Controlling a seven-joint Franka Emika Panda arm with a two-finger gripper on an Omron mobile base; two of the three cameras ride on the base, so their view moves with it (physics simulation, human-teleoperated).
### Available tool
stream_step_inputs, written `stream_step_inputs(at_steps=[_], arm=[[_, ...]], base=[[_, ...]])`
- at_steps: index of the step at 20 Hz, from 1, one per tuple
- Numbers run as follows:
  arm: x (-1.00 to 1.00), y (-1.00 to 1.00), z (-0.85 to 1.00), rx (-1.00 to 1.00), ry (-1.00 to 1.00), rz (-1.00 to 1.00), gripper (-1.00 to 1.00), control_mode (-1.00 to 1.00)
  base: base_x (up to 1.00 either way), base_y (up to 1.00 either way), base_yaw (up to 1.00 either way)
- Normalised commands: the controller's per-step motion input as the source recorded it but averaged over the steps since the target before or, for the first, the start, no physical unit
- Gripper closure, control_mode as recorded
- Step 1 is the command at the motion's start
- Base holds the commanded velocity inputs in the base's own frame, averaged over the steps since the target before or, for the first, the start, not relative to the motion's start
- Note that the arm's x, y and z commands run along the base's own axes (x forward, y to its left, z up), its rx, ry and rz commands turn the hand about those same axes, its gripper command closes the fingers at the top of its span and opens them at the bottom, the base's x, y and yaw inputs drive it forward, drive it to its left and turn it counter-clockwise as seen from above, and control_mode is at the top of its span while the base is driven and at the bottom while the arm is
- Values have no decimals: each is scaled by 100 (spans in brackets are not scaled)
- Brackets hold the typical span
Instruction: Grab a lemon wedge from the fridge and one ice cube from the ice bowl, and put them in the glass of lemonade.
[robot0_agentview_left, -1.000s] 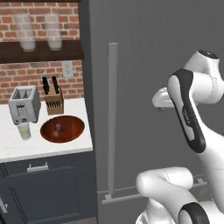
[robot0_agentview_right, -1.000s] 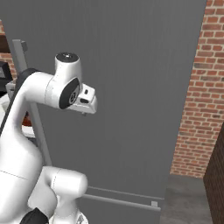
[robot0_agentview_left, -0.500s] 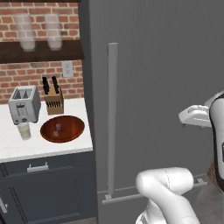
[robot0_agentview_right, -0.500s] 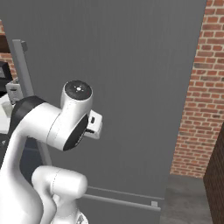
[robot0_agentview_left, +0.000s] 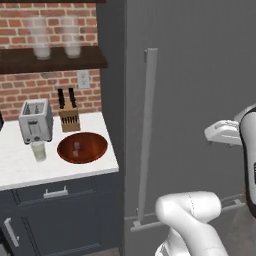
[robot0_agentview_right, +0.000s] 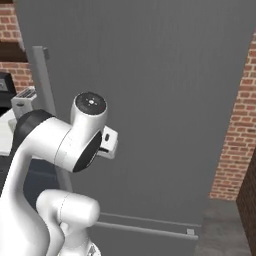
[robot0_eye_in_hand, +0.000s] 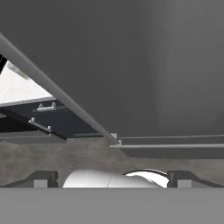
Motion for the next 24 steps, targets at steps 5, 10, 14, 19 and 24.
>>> stream_step_inputs(at_steps=[5,10,14,19,24], arm=[[0,0,0,0,0,0,-100,100],[0,0,0,0,0,0,-100,100],[0,0,0,0,0,0,-100,100],[0,0,0,0,0,0,-100,100],[0,0,0,0,0,0,-100,100]], base=[[-12,53,-24],[-40,35,-29],[-50,21,-36],[-68,20,-31],[-72,12,-16]])
